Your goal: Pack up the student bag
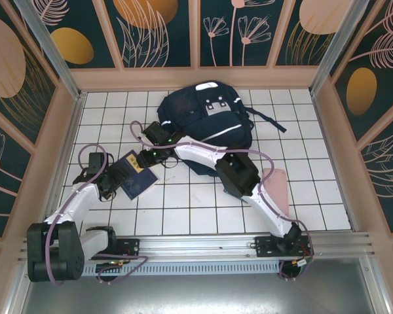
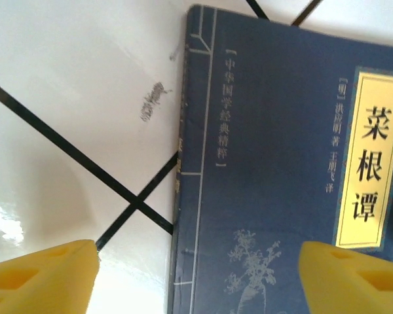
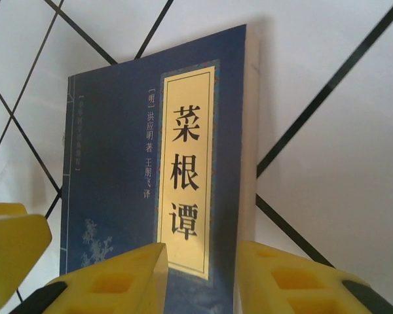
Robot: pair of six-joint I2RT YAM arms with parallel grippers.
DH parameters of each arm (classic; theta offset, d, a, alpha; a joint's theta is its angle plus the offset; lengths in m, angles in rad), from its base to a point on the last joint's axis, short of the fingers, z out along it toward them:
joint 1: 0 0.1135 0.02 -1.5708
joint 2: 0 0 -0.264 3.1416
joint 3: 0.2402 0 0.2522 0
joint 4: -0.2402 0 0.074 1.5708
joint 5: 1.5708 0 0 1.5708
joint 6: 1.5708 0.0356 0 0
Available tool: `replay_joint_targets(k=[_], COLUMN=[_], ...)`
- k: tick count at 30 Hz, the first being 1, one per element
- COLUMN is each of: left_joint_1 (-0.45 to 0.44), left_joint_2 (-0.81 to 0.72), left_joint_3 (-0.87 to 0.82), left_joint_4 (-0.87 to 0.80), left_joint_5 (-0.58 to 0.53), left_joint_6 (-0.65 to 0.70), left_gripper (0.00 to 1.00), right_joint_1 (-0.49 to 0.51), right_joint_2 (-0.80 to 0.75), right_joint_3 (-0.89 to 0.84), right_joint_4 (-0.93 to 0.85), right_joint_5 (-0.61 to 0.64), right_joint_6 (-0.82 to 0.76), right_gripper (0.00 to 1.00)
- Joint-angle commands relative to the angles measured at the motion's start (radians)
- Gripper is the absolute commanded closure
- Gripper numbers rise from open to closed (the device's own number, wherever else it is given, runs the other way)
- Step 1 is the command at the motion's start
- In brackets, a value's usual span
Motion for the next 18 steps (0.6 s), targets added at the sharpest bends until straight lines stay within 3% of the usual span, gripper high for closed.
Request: replay_joint_targets(k=[1,7,14,18], left_joint_1=[0.008,0.007,0.007,0.007], left_joint_2=[0.010,0.030,0.061,0.070], left_joint_3=[-0.014,-0.009,-0.016,-0.010], left_joint_4=[0.056,0.066,0.085,0.090], left_joint_5=[0.057,0.073,0.100,0.120], left_joint_6=[-0.008,0.004,0.013,0.020], left_gripper=[0.25,0.28,0.30,0.31], right_joint_1=[0.005,0.014,0.035,0.037], right_joint_2=[0.043,0.049,0.048,0.037], right_joint_3=[0.071,0.058,0.056,0.042], right_joint_4=[-0.091,-0.119,-0.211,-0.238], right_joint_5=[0.041,0.080,0.284,0.337], right_joint_6=[-0.026,-0.056,-0.118,-0.140], right_gripper=[0.65,0.66,0.66,0.64])
